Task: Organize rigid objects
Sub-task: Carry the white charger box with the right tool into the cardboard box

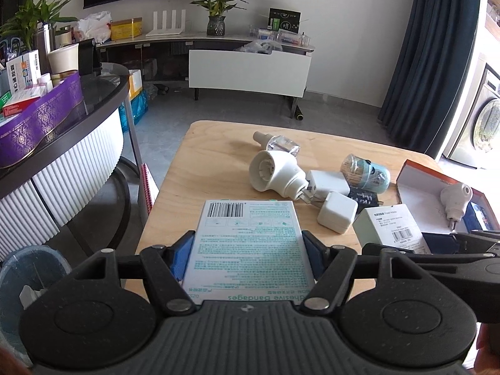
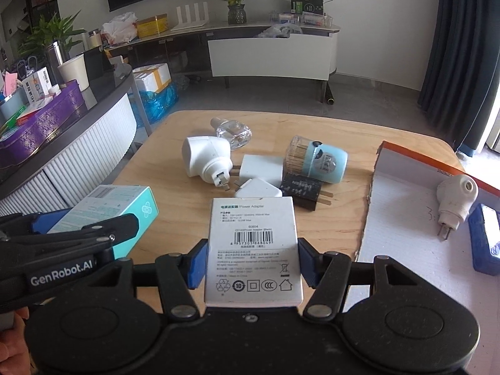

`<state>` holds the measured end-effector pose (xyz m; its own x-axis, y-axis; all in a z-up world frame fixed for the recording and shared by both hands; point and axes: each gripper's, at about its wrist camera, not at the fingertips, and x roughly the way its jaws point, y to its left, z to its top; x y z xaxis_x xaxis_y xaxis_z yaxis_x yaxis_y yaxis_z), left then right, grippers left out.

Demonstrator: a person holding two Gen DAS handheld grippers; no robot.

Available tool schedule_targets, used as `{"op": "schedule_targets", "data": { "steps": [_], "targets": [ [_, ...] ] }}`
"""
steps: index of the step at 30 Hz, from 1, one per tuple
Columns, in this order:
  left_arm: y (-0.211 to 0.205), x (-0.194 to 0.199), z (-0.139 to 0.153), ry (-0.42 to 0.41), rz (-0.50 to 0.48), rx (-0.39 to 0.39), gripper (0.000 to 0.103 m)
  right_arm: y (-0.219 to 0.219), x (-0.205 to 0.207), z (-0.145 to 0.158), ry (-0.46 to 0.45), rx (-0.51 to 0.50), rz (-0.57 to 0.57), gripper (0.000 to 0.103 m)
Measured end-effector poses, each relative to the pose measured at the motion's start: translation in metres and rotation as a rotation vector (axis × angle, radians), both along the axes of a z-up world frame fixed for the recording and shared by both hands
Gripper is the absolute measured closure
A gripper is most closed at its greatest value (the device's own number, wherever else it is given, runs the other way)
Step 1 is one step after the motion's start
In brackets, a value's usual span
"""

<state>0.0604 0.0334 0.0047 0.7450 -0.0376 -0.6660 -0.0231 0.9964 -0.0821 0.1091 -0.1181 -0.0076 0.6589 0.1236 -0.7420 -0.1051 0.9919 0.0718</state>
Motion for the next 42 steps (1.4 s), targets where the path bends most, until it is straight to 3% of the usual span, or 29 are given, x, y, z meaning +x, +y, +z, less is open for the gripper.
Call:
{"op": "schedule_targets", "data": {
  "steps": [42],
  "targets": [
    [-0.092, -0.019, 0.014, -0.018, -0.224, -0.014, 0.032, -0.098, -0.067, 0.029, -0.030, -0.004, -0.217, 0.032]
  ]
}}
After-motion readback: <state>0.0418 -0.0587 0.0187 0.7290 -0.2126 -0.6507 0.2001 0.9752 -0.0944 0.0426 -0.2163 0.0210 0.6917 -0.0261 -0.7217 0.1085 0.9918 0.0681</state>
